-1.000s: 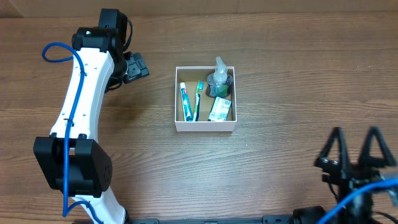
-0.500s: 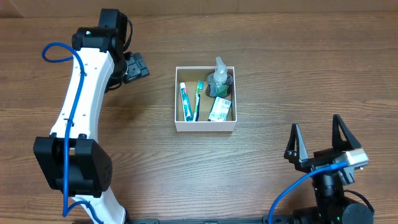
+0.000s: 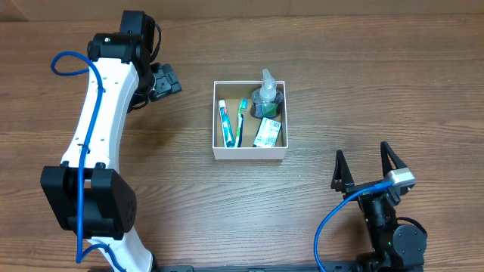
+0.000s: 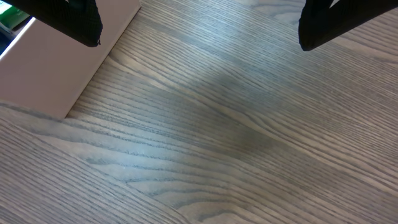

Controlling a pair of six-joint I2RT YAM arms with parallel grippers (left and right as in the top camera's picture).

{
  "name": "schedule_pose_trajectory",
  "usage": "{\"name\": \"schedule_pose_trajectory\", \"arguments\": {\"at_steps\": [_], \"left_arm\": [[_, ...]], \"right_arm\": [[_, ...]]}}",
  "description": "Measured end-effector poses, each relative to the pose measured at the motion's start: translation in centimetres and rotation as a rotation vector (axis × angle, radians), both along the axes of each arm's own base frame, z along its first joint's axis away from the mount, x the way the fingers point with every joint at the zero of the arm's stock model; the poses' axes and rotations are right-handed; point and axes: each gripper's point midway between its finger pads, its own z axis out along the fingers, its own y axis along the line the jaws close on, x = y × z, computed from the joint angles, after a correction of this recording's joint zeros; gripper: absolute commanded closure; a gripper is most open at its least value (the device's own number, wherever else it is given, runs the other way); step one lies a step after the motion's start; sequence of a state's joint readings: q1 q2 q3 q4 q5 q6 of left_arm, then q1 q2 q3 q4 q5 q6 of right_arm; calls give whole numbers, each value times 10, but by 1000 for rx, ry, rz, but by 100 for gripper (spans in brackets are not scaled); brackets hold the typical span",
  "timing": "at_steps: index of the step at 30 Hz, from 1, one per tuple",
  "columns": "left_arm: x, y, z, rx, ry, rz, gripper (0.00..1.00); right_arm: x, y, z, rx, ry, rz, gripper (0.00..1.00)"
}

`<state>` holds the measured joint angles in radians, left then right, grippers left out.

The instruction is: Pack container

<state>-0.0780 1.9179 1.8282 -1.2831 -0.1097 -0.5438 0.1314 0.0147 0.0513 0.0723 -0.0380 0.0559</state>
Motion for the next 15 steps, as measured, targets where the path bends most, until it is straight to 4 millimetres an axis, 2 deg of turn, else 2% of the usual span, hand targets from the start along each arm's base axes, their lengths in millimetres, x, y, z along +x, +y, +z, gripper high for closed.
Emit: {"name": "schedule_pose_trajectory", "arguments": {"at_steps": [9, 15], "left_arm": [[0, 0, 0, 0, 0, 0, 0], [0, 0, 0, 0, 0, 0, 0]], "right_arm": [[1, 0, -1, 4, -26, -3, 0], [5, 0, -33, -14, 102, -5, 0]]}}
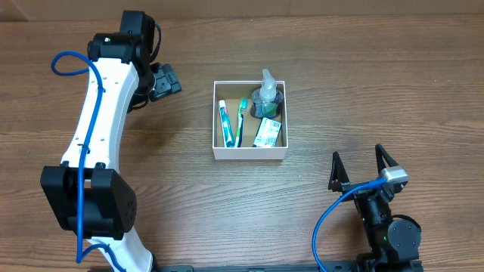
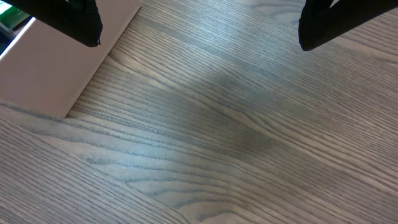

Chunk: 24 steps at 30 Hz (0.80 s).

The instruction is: Pack container

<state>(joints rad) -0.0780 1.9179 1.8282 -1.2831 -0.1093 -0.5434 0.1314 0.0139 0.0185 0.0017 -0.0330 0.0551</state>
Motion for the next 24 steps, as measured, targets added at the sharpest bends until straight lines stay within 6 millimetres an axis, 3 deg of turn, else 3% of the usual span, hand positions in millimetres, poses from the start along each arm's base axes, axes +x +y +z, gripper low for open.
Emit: {"name": "schedule_pose_trajectory", "arguments": {"at_steps": [8, 24], "left_arm": [[0, 0, 0, 0, 0, 0, 0], [0, 0, 0, 0, 0, 0, 0]], "right_arm": [[1, -1, -22, -15, 87, -6, 0], [1, -1, -22, -15, 90, -7, 0]]}}
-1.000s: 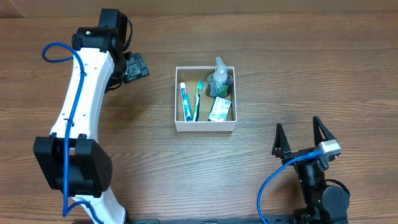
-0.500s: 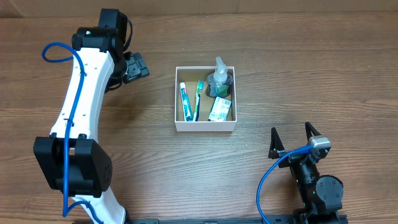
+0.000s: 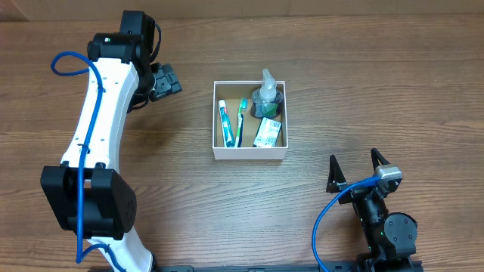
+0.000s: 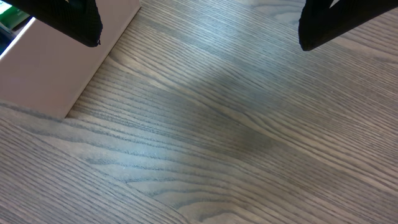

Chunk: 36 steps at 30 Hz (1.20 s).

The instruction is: Pack container

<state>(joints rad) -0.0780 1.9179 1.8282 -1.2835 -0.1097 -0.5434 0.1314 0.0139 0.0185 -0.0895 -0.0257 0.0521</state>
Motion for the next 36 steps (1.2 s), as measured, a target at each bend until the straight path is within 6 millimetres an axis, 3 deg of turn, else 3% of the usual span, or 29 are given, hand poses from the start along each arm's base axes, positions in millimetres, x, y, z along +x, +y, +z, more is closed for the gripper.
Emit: {"name": "schedule_pose_trajectory", "arguments": {"at_steps": [17, 20, 22, 25, 28, 30, 33, 36], "left_arm": [[0, -1, 1, 0, -3, -3, 0], [-2, -11, 14, -3, -35, -28, 0], [-7, -25, 33, -9, -86, -62, 0], [-27, -58, 90, -38, -236, -155, 0], [-68, -90, 158, -93, -429, -265, 0], [-110, -103, 208, -154, -576, -341, 0], [-169, -93, 268, -234, -781, -390, 0], [-221, -66, 306, -281, -953, -379, 0]], "right_arm": [[0, 0, 0, 0, 0, 0, 0], [0, 0, 0, 0, 0, 0, 0], [0, 0, 0, 0, 0, 0, 0], [0, 0, 0, 0, 0, 0, 0], [0, 0, 0, 0, 0, 0, 0], [0, 0, 0, 0, 0, 0, 0], [0, 0, 0, 0, 1, 0, 0], [0, 0, 0, 0, 0, 0, 0]]}}
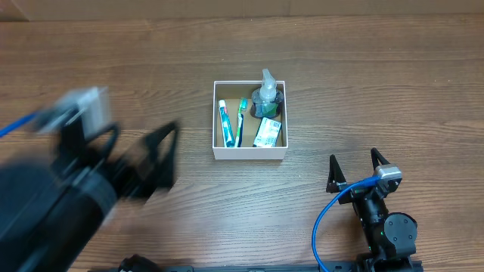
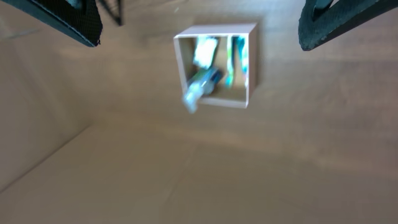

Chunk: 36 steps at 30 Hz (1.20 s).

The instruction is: Pack container

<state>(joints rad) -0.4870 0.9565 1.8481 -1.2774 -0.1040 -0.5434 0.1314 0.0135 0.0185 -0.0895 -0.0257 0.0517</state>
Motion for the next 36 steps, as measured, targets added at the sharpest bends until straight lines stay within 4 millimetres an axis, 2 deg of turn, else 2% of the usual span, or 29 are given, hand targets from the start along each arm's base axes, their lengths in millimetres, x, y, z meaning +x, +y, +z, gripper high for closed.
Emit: {"name": "schedule_pose_trajectory", "arguments": {"at_steps": [3, 4, 5, 6, 8, 12, 14, 17, 22, 27, 30, 36], "left_arm": [[-48, 29, 24, -63, -136, 17, 0], [-63, 40, 27, -70, -173, 30, 0], [-67, 43, 28, -72, -184, 35, 0], [-89, 60, 30, -79, -235, 59, 0], [-117, 82, 17, -65, -251, 113, 0], [-168, 114, -6, -55, -296, 211, 0], [-191, 126, -24, -45, -298, 258, 0], [-213, 133, -48, -30, -275, 310, 0], [-229, 135, -69, -35, -262, 373, 0], [-233, 135, -96, -31, -250, 401, 0], [-229, 133, -110, -28, -245, 411, 0], [-208, 128, -130, -26, -243, 429, 0]], "right_arm": [[0, 0, 0, 0, 0, 0, 0], [0, 0, 0, 0, 1, 0, 0], [0, 0, 0, 0, 0, 0, 0], [0, 0, 0, 0, 1, 0, 0], [0, 0, 0, -1, 1, 0, 0], [0, 0, 0, 0, 0, 0, 0], [0, 0, 0, 0, 1, 0, 0], [0, 0, 0, 0, 1, 0, 0], [0, 0, 0, 0, 0, 0, 0], [0, 0, 0, 0, 2, 0, 0], [0, 0, 0, 0, 1, 0, 0], [0, 0, 0, 0, 1, 0, 0]]}}
